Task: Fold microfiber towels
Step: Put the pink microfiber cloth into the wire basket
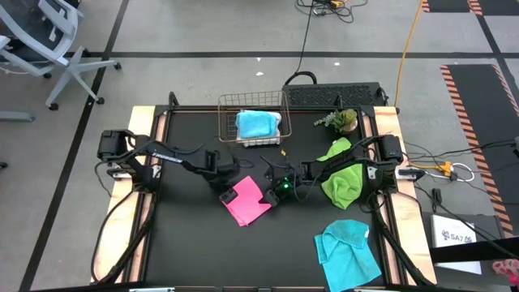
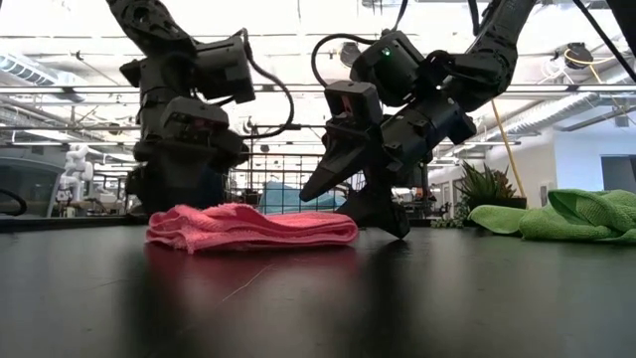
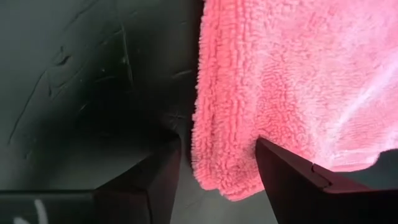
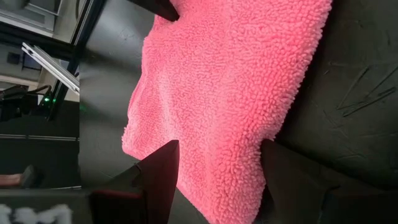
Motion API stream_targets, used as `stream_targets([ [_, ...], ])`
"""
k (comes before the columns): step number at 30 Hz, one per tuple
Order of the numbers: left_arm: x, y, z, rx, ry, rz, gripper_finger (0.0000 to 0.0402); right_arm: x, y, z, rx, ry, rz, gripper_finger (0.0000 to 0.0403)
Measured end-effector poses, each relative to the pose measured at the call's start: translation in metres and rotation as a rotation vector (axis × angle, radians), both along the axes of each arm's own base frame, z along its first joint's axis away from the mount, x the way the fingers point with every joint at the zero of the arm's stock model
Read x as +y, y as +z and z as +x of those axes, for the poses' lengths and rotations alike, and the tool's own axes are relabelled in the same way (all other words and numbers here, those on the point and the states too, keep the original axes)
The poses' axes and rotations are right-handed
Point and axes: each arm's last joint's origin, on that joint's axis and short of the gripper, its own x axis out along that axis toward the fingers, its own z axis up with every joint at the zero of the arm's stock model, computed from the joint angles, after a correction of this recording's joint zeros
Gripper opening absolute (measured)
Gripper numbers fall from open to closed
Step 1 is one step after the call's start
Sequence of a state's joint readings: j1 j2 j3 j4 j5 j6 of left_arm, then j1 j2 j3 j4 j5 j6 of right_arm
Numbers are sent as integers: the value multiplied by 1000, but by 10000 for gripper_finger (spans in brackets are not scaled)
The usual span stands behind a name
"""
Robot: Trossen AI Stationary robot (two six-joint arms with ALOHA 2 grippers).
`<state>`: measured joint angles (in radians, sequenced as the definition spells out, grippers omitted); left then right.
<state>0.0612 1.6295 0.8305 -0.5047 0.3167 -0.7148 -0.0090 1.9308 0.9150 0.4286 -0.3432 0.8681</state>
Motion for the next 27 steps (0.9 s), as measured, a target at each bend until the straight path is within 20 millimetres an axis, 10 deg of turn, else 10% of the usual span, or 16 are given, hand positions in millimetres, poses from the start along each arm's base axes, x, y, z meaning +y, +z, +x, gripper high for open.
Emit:
stream_targets([
  [21, -1, -9, -4, -10, 74, -23, 214, 12, -1, -1, -12, 32, -78, 128],
  [27, 0, -9, -4, -8, 93, -23, 211, 10, -2, -1, -1, 8, -114, 42],
])
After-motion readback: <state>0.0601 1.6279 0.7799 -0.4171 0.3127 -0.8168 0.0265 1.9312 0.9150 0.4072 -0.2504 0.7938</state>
